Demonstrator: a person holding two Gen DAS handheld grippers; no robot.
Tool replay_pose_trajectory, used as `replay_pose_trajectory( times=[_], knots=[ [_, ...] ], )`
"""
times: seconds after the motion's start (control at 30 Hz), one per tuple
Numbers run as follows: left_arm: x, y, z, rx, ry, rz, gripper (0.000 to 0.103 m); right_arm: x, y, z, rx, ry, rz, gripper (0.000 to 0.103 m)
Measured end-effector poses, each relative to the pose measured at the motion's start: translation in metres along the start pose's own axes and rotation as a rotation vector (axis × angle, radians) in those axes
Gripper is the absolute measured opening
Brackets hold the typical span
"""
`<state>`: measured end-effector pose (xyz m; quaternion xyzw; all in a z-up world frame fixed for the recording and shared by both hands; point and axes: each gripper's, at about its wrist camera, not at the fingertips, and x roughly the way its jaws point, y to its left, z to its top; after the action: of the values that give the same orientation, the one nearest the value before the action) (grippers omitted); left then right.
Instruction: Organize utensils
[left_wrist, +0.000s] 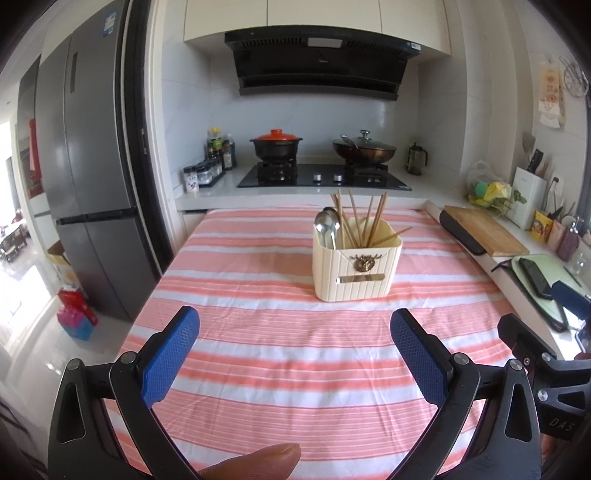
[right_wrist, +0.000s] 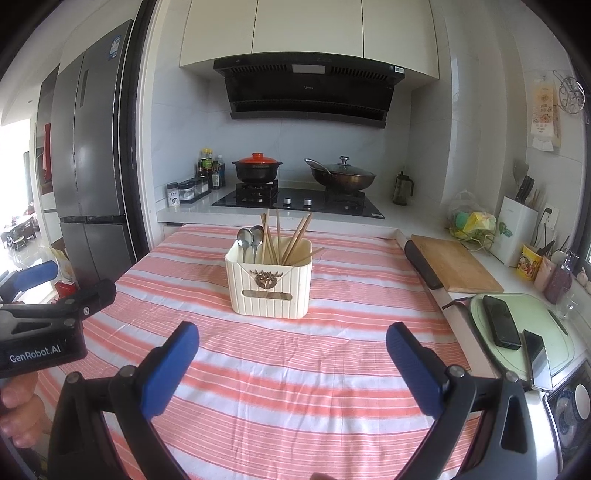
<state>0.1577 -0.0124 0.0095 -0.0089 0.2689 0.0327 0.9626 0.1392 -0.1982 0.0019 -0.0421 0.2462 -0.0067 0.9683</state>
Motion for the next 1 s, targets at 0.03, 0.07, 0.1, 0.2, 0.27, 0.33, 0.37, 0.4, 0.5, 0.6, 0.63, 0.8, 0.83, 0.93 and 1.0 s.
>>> replay_pose_trajectory(
  times=[0.03, 0.07, 0.1, 0.2, 0.27, 0.33, 0.37, 0.4, 0.5, 0.6, 0.63, 0.8, 0.83, 0.93, 1.0],
  knots=[
    [0.0002, 0.0011, 0.0003, -0.002, 0.000, 0.002, 0.103, -0.0003, 0.0009, 0.0006, -0.001, 0.000, 0.001, 0.103],
    [0.0003, 0.0022, 0.0004, -0.003, 0.000, 0.006, 0.103, -0.0007, 0.0017, 0.0013, -0.002, 0.000, 0.002, 0.103],
    [0.0005, 0.0031, 0.0004, -0.004, 0.001, 0.010, 0.103, -0.0011, 0.0023, 0.0021, -0.003, -0.001, 0.003, 0.103],
    [0.0014, 0.0059, 0.0006, -0.004, 0.004, 0.015, 0.103, -0.0016, 0.0033, 0.0049, -0.002, -0.004, 0.001, 0.103],
    [0.0018, 0.0071, 0.0008, -0.005, 0.005, 0.018, 0.103, -0.0016, 0.0042, 0.0065, -0.002, -0.004, 0.005, 0.103],
    [0.0014, 0.0079, 0.0009, -0.004, 0.005, 0.020, 0.103, -0.0020, 0.0058, 0.0073, -0.007, -0.004, 0.007, 0.103],
    [0.0014, 0.0080, 0.0009, -0.003, 0.005, 0.019, 0.103, -0.0020, 0.0065, 0.0074, -0.009, -0.004, 0.009, 0.103],
    [0.0014, 0.0079, 0.0010, -0.003, 0.005, 0.018, 0.103, -0.0018, 0.0074, 0.0076, -0.011, -0.003, 0.011, 0.103],
    [0.0009, 0.0069, 0.0015, -0.001, 0.002, 0.022, 0.103, -0.0019, 0.0093, 0.0084, -0.016, -0.001, 0.015, 0.103],
    [-0.0002, 0.0073, 0.0022, -0.001, 0.000, 0.022, 0.103, -0.0029, 0.0093, 0.0092, -0.017, -0.004, 0.013, 0.103],
    [-0.0005, 0.0072, 0.0025, 0.001, -0.001, 0.024, 0.103, -0.0031, 0.0089, 0.0095, -0.016, -0.004, 0.013, 0.103],
    [-0.0018, 0.0065, 0.0017, 0.012, -0.002, 0.037, 0.103, -0.0047, 0.0081, 0.0093, -0.017, -0.004, 0.013, 0.103],
    [-0.0016, 0.0061, 0.0014, 0.012, 0.000, 0.037, 0.103, -0.0047, 0.0081, 0.0092, -0.016, -0.002, 0.013, 0.103],
    [-0.0009, 0.0056, 0.0001, 0.014, 0.005, 0.035, 0.103, -0.0047, 0.0074, 0.0091, -0.016, 0.003, 0.014, 0.103],
    [-0.0009, 0.0052, -0.0005, 0.017, 0.007, 0.032, 0.103, -0.0049, 0.0072, 0.0087, -0.017, 0.004, 0.013, 0.103]
  ],
)
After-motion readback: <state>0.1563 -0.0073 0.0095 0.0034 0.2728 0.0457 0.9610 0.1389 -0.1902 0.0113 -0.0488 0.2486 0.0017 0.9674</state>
